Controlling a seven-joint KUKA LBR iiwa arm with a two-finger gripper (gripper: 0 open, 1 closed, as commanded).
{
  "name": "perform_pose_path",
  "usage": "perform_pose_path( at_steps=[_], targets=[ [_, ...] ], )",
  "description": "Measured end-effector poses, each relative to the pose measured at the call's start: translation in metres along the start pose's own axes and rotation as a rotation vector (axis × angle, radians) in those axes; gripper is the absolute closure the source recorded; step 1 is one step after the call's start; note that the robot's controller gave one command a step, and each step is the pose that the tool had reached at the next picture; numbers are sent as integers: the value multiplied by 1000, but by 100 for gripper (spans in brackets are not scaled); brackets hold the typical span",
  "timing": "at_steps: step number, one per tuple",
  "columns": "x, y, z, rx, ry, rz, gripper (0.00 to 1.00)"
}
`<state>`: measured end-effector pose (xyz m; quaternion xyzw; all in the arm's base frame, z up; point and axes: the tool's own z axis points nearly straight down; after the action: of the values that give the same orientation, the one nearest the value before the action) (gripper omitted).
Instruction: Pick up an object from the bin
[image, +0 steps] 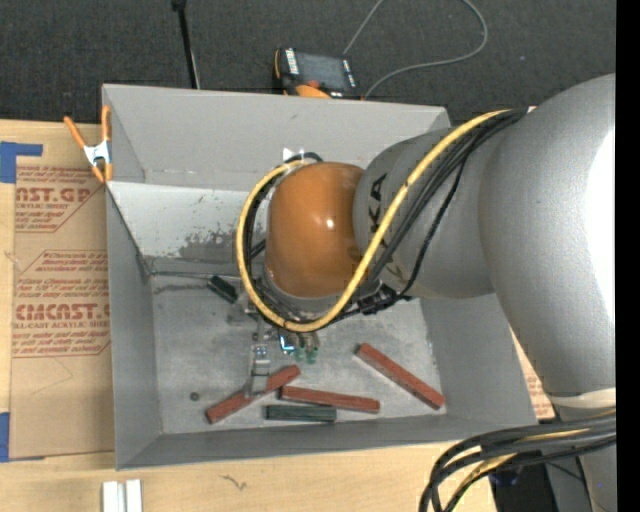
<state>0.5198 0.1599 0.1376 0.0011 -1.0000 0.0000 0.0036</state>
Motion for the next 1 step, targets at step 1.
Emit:
perform_pose_path(
  at_steps=[1],
  targets=[
    [30, -31, 72, 1, -3, -21, 0]
  ],
)
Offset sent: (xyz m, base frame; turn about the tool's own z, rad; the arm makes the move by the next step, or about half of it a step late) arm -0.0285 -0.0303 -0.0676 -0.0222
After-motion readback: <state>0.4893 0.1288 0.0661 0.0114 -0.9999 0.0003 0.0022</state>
